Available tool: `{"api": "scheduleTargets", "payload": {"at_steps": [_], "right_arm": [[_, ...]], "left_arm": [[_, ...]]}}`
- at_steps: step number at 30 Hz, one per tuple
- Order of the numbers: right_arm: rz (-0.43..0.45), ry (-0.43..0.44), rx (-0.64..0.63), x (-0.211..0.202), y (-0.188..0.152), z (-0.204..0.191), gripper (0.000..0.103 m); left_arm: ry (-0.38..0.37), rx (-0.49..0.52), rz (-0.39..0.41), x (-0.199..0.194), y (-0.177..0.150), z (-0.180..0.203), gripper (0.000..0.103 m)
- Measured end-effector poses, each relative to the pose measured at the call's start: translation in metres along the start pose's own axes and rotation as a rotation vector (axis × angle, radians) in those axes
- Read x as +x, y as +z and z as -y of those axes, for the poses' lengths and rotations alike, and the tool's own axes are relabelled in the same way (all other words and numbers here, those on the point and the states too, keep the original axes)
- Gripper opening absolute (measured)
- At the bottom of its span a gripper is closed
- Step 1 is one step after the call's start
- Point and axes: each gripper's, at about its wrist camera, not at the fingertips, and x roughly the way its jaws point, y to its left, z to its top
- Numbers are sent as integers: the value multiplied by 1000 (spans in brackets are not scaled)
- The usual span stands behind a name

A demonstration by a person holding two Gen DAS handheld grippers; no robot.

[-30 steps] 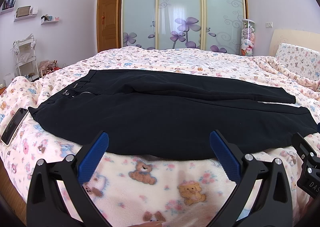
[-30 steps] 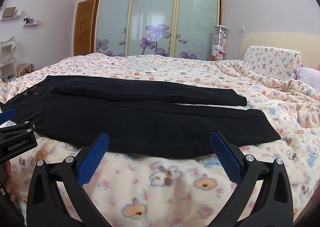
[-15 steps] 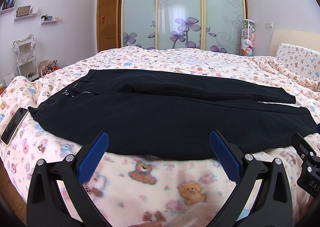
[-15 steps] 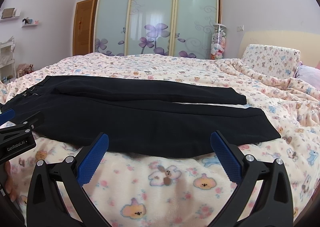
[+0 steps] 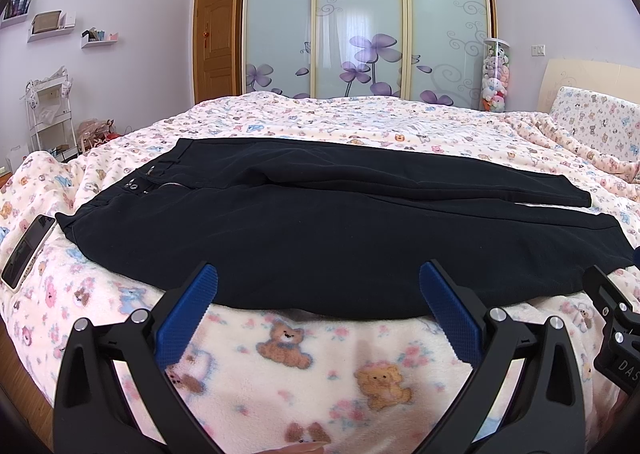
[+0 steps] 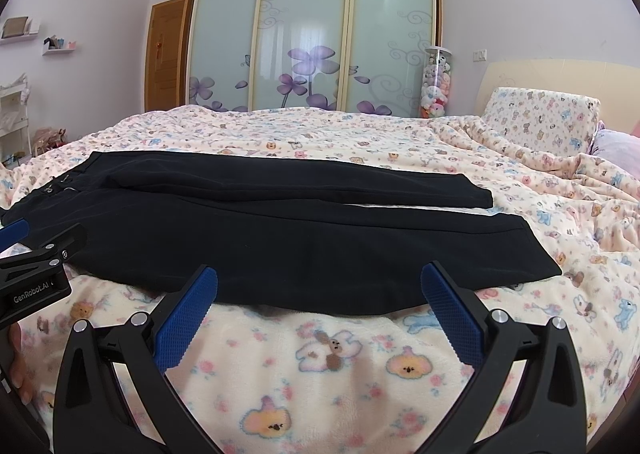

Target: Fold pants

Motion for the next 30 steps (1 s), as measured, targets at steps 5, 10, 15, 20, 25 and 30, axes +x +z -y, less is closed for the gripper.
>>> {"api": "scheduleTargets", "payload": {"at_steps": [5,10,15,20,25,30], "right_arm": [[-1,1,0,0,0,0,102],[-1,1,0,0,0,1,102],[-2,1,1,0,0,0,102],[-2,1,2,0,1,-1,102],[-2,1,2,0,1,-2,102],[-3,1,2,-1,2,-4,102]], "left_arm": [[0,0,0,0,0,0,101],[-1,-1,-1,0,0,0,101],[-1,0,-1,0,0,0,101],[-1,-1,-1,0,0,0,101],[-1,-1,-1,0,0,0,101],[-1,-1,-1,0,0,0,101]]}}
